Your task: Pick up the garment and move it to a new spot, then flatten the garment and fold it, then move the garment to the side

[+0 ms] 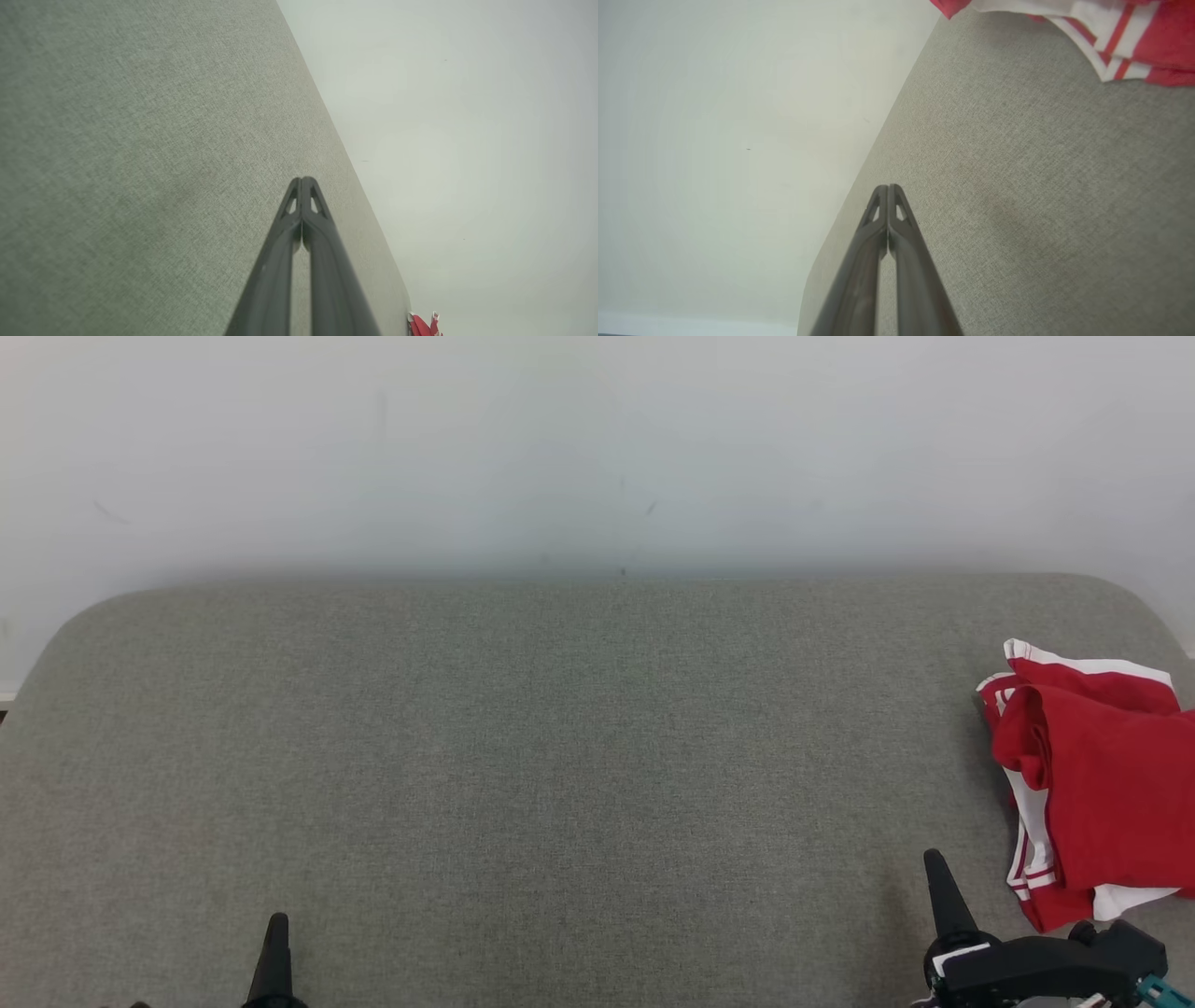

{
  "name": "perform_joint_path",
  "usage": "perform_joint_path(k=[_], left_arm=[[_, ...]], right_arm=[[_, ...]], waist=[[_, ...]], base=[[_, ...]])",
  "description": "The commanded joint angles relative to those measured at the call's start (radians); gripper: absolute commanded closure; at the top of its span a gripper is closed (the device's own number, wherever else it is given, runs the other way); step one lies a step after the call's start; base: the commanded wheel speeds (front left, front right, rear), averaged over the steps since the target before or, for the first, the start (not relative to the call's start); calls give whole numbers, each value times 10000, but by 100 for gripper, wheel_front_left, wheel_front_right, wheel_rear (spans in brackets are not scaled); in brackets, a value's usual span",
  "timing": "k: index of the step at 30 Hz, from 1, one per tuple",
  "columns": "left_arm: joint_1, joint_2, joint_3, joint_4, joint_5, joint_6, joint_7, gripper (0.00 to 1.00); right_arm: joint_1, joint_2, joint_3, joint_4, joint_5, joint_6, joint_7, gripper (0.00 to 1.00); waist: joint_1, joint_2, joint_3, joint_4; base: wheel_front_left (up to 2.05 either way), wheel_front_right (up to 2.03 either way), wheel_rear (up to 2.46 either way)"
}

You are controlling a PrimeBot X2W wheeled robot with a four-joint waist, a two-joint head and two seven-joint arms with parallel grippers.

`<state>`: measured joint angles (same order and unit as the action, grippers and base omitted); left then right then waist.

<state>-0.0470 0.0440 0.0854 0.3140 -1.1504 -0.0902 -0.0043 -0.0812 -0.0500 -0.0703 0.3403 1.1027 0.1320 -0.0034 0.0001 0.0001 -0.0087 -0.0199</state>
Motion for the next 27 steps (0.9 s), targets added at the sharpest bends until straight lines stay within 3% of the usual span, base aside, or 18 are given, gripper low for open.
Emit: perform_joint_path(k=[1, 27], left_arm=[[-216, 56, 44, -135, -233, -74, 63, 100], [-461, 70, 184, -456, -2642, -257, 687, 100]], right_arm=[[-167, -4, -37, -132, 256, -13, 50, 100], [-244, -3, -263, -601, 2889, -18, 669, 100]], waist=[[0, -1, 2, 3], [-1, -1, 58, 97]], base=[[0, 0, 0], [0, 0, 0]])
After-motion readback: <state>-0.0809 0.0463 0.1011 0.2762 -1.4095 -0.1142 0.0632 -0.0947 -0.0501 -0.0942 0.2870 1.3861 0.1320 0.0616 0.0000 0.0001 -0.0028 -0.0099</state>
